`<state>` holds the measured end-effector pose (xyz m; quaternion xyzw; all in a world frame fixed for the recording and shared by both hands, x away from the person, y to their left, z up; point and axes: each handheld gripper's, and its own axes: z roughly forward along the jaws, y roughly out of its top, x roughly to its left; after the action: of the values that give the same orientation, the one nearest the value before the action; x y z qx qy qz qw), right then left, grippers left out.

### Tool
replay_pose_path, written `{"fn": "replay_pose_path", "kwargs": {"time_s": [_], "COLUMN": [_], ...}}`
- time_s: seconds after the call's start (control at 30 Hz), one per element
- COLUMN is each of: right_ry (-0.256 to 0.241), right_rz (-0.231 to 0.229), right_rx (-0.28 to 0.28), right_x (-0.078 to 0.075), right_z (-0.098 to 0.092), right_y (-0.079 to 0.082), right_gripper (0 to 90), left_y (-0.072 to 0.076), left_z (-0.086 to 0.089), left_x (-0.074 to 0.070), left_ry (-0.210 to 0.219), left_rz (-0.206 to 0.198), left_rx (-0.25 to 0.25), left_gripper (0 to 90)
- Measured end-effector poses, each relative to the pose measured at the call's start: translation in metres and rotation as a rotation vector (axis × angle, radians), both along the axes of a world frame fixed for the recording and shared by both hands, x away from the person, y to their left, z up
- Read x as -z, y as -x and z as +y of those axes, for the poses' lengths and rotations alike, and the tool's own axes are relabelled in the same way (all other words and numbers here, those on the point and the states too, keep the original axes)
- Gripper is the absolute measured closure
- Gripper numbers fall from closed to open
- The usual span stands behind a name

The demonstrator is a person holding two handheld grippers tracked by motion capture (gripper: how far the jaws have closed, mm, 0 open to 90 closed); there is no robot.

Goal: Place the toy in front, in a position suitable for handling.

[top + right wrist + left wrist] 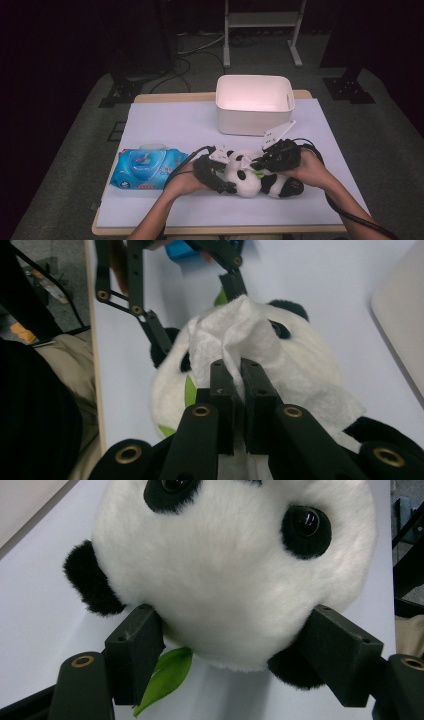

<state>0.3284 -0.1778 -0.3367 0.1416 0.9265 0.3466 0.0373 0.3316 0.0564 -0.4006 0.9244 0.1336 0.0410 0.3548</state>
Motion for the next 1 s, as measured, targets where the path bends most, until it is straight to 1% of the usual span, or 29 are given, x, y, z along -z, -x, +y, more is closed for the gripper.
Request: {"fn": "replay_pose_path", "kwargs": {"time_s": [0.13,0.23,0.3,0.4,0.5,0.67,0.7,0.87,0.93,1.0], "right_ry": [0.003,0.012,0.025,0.03,0.023,0.029,0.029,0.029,0.015,0.005], "right_rz": [0.003,0.005,0.002,0.009,0.023,0.013,0.009,0.0,0.01,0.012], "right_rx": [-0.02,-0.044,-0.047,-0.04,-0.017,0.002,0.007,0.03,0.045,0.053], "right_x": [-0.002,-0.003,-0.002,0.001,0.004,0.006,0.006,0.005,0.005,0.005], "right_z": [0.006,0.009,0.009,0.002,-0.007,-0.02,-0.022,-0.03,-0.034,-0.038], "right_y": [0.006,0.012,0.016,0.02,0.022,0.021,0.02,0.014,0.01,0.007], "right_gripper": [84.5,84.5,84.5,84.5,84.7,85.1,85.2,85.6,85.6,85.6], "left_y": [0.0,0.0,0.0,0.0,0.0,0.001,0.002,0.003,0.004,0.004], "left_z": [-0.001,-0.002,-0.002,-0.001,-0.001,-0.005,-0.006,-0.01,-0.012,-0.014], "left_x": [-0.002,-0.004,-0.004,-0.005,-0.008,-0.013,-0.014,-0.017,-0.016,-0.016], "left_ry": [0.002,0.0,-0.003,0.002,0.013,0.022,0.032,0.031,0.041,0.036], "left_rz": [-0.007,-0.006,-0.006,-0.004,-0.002,-0.013,-0.012,-0.017,-0.021,-0.022], "left_rx": [0.005,0.007,0.003,0.001,0.001,0.013,0.01,0.033,0.031,0.035], "left_gripper": [26.2,26.2,26.1,26.2,26.2,26.1,26.0,24.1,23.3,22.8]}}
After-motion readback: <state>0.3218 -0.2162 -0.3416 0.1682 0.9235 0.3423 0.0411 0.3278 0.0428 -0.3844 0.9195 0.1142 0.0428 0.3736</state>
